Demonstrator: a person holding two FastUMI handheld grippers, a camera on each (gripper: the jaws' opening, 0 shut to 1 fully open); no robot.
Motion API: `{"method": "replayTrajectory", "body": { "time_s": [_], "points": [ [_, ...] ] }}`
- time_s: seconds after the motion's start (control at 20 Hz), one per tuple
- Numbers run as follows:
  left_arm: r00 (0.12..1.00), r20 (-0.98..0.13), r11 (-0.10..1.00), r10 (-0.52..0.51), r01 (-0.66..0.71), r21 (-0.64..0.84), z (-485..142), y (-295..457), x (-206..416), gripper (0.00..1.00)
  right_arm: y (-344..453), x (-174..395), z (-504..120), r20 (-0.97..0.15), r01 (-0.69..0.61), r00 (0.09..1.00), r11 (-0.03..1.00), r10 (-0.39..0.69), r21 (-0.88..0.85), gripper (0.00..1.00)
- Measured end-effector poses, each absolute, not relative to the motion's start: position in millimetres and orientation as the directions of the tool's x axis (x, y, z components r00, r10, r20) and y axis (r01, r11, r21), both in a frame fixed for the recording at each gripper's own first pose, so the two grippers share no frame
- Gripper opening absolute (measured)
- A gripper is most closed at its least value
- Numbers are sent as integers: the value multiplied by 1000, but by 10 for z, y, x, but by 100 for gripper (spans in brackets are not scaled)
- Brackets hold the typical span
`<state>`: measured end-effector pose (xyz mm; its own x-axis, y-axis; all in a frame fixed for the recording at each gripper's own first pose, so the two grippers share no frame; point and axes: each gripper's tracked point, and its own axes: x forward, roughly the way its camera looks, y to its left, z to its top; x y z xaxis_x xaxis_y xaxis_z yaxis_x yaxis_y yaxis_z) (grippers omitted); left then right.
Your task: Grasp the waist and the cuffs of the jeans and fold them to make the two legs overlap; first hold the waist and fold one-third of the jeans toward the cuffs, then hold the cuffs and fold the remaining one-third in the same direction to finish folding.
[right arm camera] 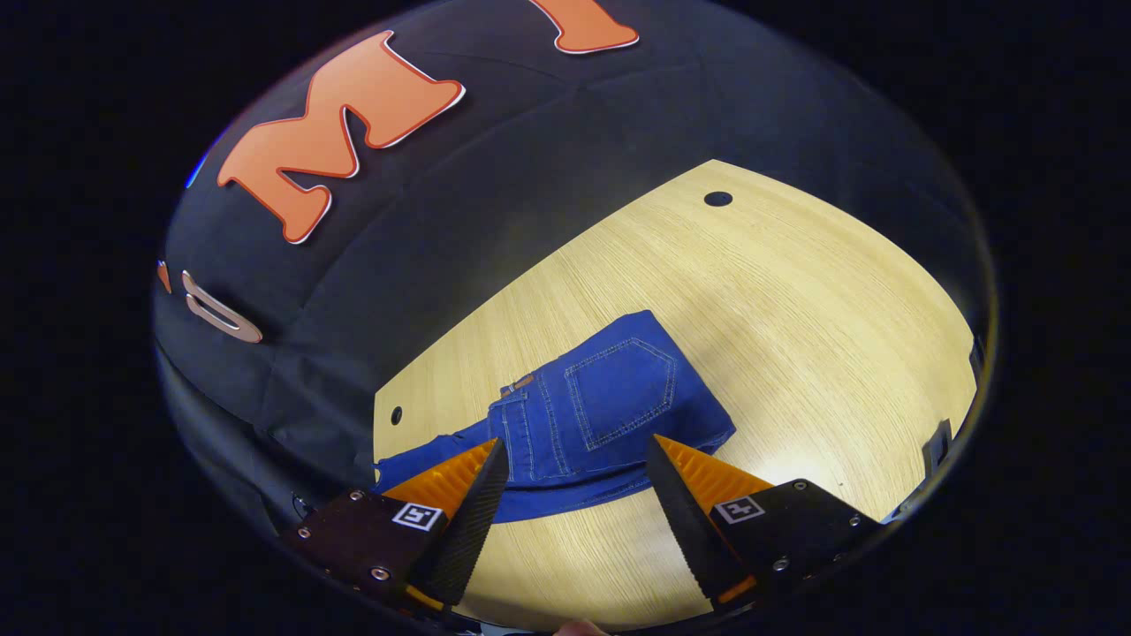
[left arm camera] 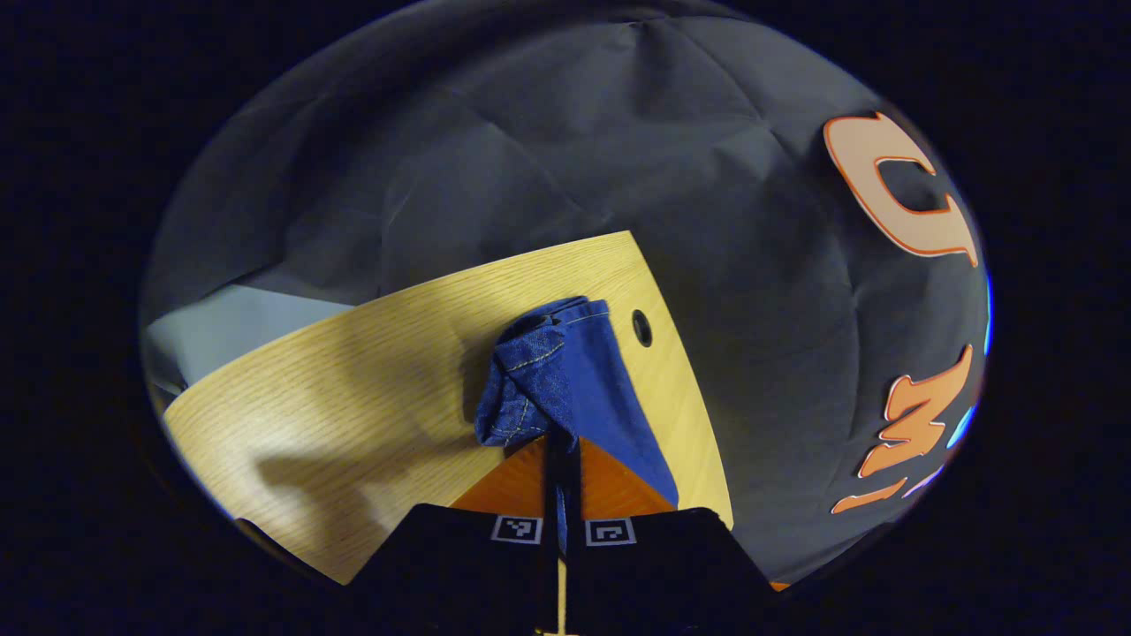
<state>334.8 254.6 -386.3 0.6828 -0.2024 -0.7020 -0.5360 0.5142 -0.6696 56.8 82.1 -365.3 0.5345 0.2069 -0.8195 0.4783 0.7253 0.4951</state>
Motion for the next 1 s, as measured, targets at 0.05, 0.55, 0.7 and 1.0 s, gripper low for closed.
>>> {"method": "replayTrajectory", "body": {
  "time_s": [0.05, 0.55, 0.7, 1.0],
  "points": [
    [692, -693, 529, -203, -518, -672, -3770, 2508, 3366, 4, 849, 591, -3652, -814, 470, 539, 724, 219, 505, 96],
    [774, -607, 678, -181, -349, -647, -2694, 2036, 3426, 4, 570, 681, -3619, -776, 407, 579, 735, 252, 543, 96],
    [796, -575, 708, -188, -296, -641, -2334, 1769, 3439, 4, 409, 680, -3609, -765, 376, 599, 760, 237, 530, 96],
    [818, -530, 775, -224, -180, -606, -1772, 1119, 3501, 3, 230, 627, -3600, -746, 295, 622, 810, 239, 506, 96]
  ]
}}
